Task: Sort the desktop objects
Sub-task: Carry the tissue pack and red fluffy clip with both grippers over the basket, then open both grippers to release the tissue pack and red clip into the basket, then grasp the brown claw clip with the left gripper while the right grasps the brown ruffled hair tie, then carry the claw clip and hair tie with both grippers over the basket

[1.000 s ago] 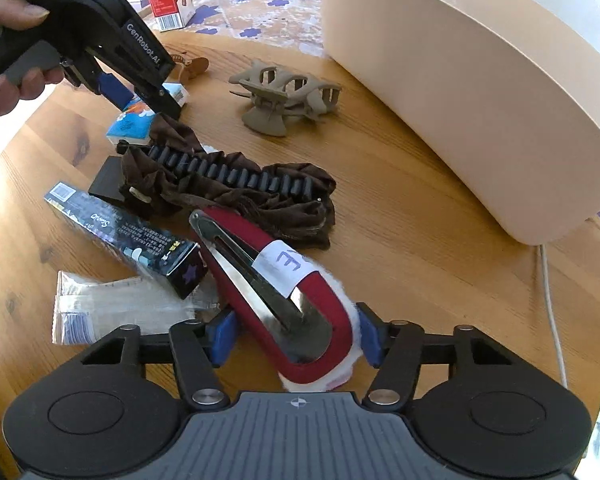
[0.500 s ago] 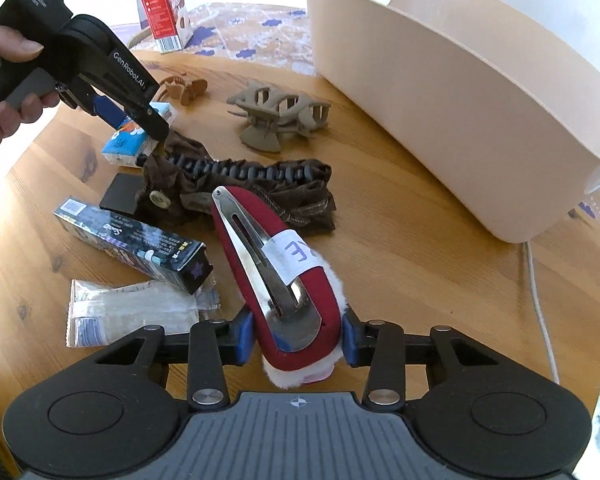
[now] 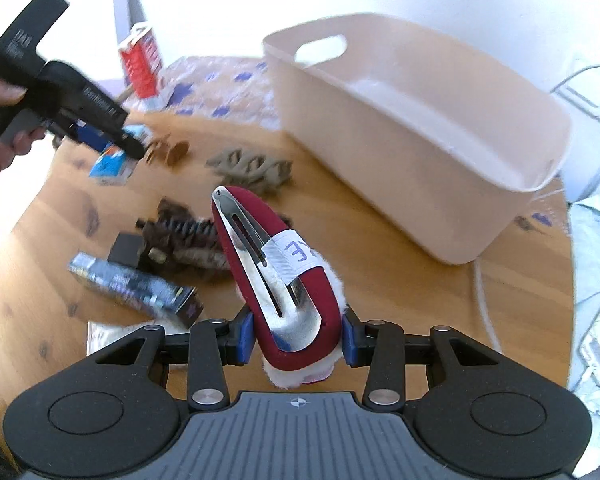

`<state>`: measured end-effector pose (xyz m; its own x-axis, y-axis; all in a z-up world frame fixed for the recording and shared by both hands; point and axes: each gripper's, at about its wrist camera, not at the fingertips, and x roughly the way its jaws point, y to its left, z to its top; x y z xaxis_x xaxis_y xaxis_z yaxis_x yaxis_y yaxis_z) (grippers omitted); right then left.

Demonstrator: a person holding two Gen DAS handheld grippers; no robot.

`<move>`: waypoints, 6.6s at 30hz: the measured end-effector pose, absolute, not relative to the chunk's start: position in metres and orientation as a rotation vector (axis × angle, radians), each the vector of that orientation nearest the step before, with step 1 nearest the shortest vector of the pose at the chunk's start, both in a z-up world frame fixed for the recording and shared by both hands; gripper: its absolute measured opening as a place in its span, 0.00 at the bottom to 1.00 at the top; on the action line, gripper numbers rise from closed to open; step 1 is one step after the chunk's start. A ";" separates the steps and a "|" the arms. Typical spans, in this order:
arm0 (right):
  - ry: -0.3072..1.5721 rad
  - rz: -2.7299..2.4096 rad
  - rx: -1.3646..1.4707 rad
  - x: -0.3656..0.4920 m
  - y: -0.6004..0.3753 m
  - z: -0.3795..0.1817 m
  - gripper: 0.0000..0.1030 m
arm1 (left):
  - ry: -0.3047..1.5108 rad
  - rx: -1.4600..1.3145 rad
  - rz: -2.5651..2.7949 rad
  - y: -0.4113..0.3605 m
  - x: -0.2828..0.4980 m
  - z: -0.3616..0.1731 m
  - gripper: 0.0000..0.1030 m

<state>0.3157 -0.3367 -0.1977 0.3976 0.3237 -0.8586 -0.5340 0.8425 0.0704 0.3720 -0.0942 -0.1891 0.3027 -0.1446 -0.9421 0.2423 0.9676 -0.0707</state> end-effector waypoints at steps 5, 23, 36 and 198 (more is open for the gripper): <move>0.986 0.502 -0.147 0.325 -0.353 -0.181 0.38 | 1.206 0.106 -0.265 -0.098 0.376 -0.176 0.46; 0.798 0.393 -0.071 0.378 -0.373 -0.113 0.38 | 1.017 0.079 -0.439 -0.164 0.410 -0.090 0.46; 0.757 0.304 -0.033 0.422 -0.385 -0.109 0.38 | 0.918 0.158 -0.583 -0.246 0.428 -0.068 0.46; 1.178 -0.029 0.568 0.329 -0.329 -0.187 0.30 | 0.904 0.643 -1.157 -0.141 0.400 -0.162 0.37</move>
<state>0.3291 -0.3289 -0.1870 0.3996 0.2679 -0.8767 0.3114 0.8598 0.4047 0.3999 -0.1414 -0.1618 0.1342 -0.4877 -0.8626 0.9549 0.2964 -0.0191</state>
